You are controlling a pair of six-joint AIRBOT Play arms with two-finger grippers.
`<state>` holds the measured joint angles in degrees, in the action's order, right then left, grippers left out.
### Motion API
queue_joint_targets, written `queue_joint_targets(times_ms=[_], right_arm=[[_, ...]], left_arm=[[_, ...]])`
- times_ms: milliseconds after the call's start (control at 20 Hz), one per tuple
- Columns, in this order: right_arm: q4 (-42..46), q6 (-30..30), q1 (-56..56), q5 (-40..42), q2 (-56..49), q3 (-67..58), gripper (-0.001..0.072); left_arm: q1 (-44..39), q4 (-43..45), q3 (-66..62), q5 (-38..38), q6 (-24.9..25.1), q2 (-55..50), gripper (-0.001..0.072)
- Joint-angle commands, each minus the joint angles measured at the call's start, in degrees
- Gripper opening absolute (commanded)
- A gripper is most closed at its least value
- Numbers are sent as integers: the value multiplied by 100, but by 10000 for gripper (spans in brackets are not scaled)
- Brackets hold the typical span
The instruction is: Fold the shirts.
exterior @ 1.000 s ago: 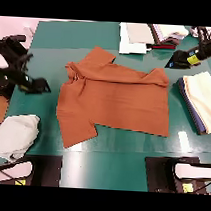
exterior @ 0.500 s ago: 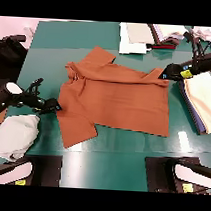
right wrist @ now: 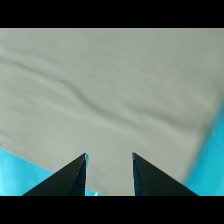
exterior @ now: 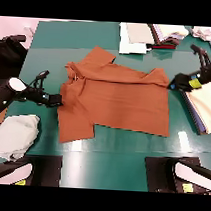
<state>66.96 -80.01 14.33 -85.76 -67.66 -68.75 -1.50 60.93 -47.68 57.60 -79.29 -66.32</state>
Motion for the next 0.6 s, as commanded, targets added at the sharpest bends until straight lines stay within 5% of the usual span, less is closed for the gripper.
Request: queue_joint_targets(times_ms=[0,50,150,250,550], right_arm=[[787,-9,861,-68,549,1368,495],[813,-7,1180,-42,678,1836,580],[767,0,1818,85,863,2741,569],[743,151,2181,284,914,3403,461],[-210,424,1770,938,885,4138,445]], left_arm=[[-24,55,-240,35,33,203,26],[-24,52,-238,42,31,219,25],[-24,46,-238,31,28,216,25],[-24,31,-238,22,28,216,25],[-24,28,-238,31,28,216,25]])
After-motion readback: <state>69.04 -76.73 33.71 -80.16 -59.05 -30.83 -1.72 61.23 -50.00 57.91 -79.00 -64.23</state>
